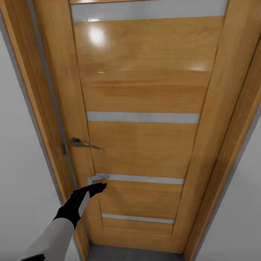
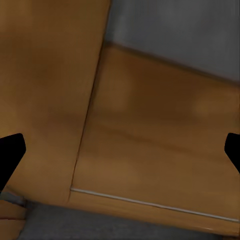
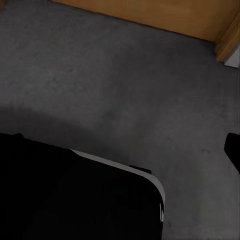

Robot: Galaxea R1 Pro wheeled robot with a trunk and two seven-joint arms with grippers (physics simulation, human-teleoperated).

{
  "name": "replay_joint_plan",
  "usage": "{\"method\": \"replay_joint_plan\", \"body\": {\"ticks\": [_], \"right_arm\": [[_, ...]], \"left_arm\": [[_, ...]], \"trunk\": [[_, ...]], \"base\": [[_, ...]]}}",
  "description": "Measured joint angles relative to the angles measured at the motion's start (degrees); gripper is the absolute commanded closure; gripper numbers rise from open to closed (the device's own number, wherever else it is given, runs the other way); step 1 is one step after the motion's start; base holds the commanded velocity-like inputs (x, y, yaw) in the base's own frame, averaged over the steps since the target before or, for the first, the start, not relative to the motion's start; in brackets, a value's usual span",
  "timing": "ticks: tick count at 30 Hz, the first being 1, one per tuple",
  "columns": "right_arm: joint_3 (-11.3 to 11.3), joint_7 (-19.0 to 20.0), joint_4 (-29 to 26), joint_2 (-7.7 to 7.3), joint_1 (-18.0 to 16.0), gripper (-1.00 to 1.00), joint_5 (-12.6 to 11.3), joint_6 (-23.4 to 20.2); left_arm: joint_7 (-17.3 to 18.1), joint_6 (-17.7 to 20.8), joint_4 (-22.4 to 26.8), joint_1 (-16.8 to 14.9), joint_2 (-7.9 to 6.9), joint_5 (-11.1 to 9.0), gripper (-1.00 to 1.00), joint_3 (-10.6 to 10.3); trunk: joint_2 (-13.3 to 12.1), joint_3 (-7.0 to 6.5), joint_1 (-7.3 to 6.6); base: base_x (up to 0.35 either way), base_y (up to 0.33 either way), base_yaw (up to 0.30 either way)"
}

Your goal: Move the two storage containers from the living room to the garage. In the garage, place one container on the floor and stack the other container on top of it (either order is fine).

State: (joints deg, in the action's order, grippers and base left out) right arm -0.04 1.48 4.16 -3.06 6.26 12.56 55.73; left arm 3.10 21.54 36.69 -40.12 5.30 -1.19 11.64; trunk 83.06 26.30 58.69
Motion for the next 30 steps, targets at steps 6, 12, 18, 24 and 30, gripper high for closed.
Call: {"method": "replay_joint_plan", "body": {"ticks": [6,12,18,24,30], "right_arm": [[-0.01,-0.04,0.00,0.00,0.01,-1.00,0.00,0.05],[-0.01,-0.05,0.00,0.00,0.01,-1.00,-0.07,0.00],[-0.01,-0.20,0.00,0.00,0.00,-1.00,-0.02,-1.91],[-0.02,-0.21,0.00,0.00,-0.03,-1.00,0.00,-2.13],[-0.01,-0.21,0.00,0.00,0.00,-1.00,0.00,-2.14]], "left_arm": [[-0.03,0.00,-0.01,0.00,-0.15,0.09,-1.00,0.06],[-0.04,-0.01,-0.01,0.01,0.14,0.13,-1.00,0.07],[-0.08,-0.10,0.05,0.00,0.16,0.21,-1.00,0.11],[-0.05,-0.09,0.02,0.01,0.20,0.11,-1.00,0.06],[-0.08,-0.10,-0.03,0.01,0.08,0.27,-1.00,0.09]], "trunk": [[0.00,0.00,0.00],[0.00,0.00,0.00],[0.00,0.00,0.03],[0.00,0.00,0.01],[0.00,0.01,0.00]], "base": [[0.328,0.000,0.000],[0.318,0.000,0.000],[0.068,0.000,0.000],[0.199,0.011,0.000],[0.323,0.000,0.000]]}}
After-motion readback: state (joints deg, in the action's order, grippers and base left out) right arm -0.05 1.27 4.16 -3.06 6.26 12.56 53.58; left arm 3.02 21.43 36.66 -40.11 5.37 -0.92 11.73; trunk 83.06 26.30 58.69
